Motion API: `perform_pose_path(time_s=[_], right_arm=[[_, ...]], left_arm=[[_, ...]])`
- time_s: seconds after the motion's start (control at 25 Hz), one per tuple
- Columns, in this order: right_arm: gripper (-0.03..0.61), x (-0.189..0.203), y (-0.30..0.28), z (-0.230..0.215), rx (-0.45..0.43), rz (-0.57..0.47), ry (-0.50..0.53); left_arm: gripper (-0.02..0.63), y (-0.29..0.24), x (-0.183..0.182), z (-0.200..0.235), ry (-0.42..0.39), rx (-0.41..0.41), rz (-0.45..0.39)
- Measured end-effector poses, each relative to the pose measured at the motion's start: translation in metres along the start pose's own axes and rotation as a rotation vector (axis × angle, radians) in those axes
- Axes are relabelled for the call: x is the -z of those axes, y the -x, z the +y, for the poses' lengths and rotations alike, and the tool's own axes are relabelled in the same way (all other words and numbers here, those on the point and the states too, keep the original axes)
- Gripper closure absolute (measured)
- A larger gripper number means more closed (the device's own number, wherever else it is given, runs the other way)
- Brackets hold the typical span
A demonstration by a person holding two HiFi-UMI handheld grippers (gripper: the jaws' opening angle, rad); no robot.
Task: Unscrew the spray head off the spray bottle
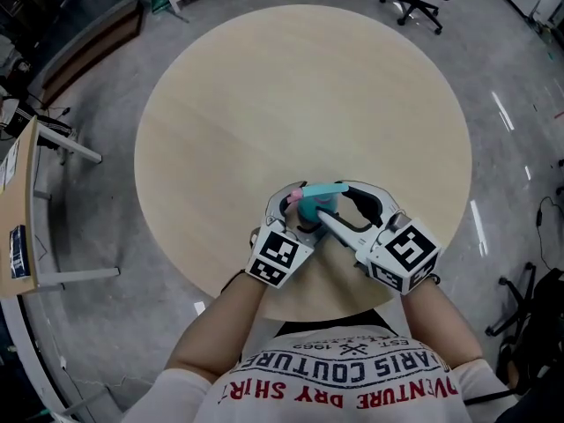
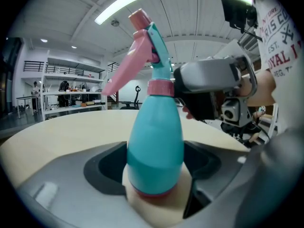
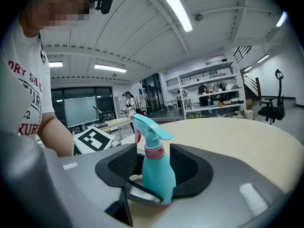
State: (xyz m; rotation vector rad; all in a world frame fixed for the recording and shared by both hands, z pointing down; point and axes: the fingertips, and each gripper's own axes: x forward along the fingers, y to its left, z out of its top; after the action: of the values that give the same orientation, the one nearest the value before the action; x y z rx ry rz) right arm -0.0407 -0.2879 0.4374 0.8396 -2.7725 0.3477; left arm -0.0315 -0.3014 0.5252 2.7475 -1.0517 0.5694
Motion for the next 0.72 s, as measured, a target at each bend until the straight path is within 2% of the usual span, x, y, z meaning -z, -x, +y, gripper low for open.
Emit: perform_pose_path(time_s=[0.12,0.24,0.4,0.52,0.72], right_arm=[[0.377,-0.001,-0.01,0.0,0.027,-0.001,0.045],[0.433,-0.003,-0.014,-0.003,0.067,-0.014,0.075],[0.434,-0.004,-0.016,-0.005,0.089,-0.02,0.107],[0.44,-0.003,-0.016,-0.006,0.074,-0.026,0.099],[0.445,-0.004,-0.012,-0.009,0.014,-0.031,0.095]], left_arm=[[0.253,0.001,-0.001,0.002,0.007,-0.018,-0.006],[0.253,0.001,-0.002,0.006,0.025,-0.057,-0.014],[0.253,-0.001,-0.002,0.009,0.046,-0.103,-0.012],[0.253,-0.002,-0.002,0.01,0.053,-0.114,-0.015],[0.255,-0.006,-0.004,0.007,0.038,-0.071,-0.02]])
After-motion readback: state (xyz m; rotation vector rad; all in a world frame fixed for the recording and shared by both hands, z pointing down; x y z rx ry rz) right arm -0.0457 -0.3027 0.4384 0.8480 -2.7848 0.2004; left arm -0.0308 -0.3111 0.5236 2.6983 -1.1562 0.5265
